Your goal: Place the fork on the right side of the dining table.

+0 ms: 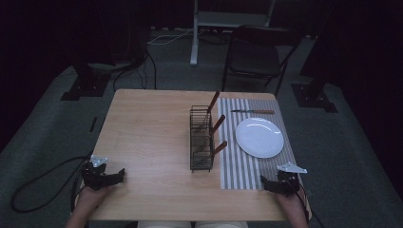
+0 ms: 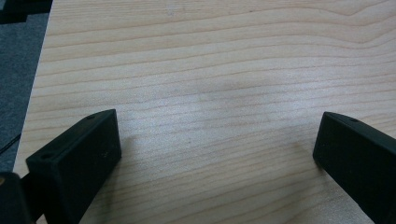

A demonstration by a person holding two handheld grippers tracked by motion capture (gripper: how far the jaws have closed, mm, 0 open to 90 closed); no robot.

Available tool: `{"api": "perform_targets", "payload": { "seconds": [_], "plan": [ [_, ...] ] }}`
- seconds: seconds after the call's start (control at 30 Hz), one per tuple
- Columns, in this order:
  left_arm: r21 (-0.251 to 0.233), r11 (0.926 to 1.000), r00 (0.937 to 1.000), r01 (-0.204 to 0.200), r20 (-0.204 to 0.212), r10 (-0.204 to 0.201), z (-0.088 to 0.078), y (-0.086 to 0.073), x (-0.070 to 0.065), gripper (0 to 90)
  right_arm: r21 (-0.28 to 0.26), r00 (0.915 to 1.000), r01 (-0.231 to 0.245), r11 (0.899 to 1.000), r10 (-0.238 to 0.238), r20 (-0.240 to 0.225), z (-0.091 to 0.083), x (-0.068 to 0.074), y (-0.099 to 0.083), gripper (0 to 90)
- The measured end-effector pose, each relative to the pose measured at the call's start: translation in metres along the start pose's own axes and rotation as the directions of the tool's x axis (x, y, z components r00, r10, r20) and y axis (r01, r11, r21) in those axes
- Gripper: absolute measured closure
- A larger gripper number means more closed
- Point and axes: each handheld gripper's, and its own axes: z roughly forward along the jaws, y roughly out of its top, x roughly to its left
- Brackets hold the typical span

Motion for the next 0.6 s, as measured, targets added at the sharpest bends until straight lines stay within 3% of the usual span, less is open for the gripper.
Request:
{"api": "perform_targets", "payload": {
  "seconds": [0.3,0.6],
  "plan": [
    [0.0,1.0,1.0,0.0,0.0,0.0,0.0,0.0,0.0,1.2,0.041,0.9999,0.008,0.999,-0.008,-0.007,-0.0017,-0.001,0.0048,15.2],
    [0.001,1.0,1.0,-0.001,0.0,0.001,0.0,0.0,0.0001,1.2,0.062,0.9964,0.014,0.998,-0.008,-0.084,-0.0071,0.0035,0.0053,16.2]
  ]
}}
